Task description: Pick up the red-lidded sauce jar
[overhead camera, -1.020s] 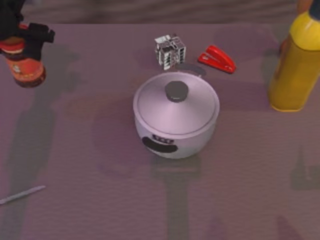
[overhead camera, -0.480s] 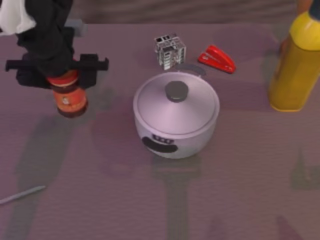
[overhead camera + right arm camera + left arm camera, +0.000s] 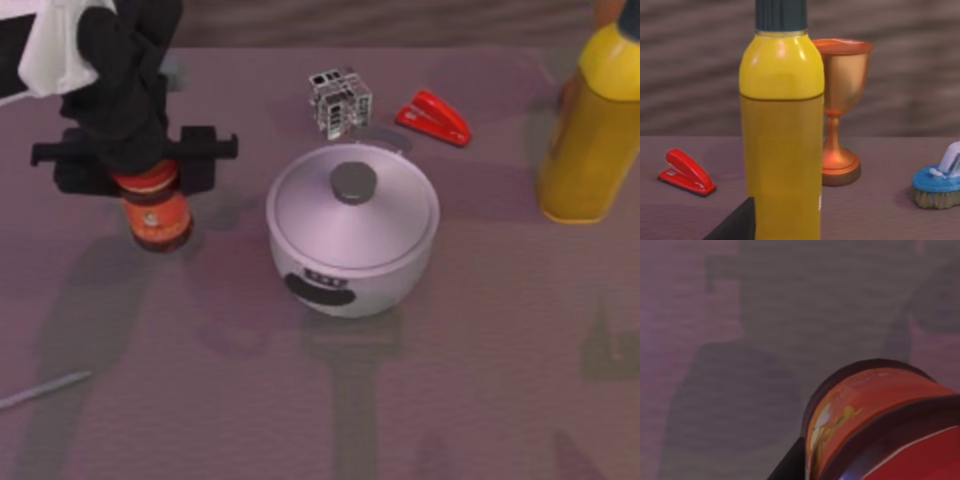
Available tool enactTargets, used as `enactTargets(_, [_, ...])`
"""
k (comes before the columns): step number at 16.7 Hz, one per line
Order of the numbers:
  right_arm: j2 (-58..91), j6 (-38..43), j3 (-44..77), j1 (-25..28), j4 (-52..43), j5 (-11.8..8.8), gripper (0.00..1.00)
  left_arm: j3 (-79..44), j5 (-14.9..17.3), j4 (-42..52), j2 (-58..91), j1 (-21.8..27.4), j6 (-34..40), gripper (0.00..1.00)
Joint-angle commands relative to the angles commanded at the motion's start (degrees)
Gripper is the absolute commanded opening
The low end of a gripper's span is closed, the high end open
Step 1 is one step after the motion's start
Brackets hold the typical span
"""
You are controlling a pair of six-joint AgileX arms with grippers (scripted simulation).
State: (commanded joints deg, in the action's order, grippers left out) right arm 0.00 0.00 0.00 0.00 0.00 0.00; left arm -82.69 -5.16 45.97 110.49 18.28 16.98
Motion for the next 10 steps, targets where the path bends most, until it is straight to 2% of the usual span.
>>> enactTargets(7, [0.0, 0.0, 0.0, 0.0, 0.0, 0.0, 1.0, 4.1, 0.1, -9.0, 4.5, -0.2, -0.4, 0.0])
enactTargets(10, [0.0, 0.0, 0.0, 0.0, 0.0, 0.0, 1.0, 4.4, 0.1, -9.7, 4.9, -0.2, -0.4, 0.0])
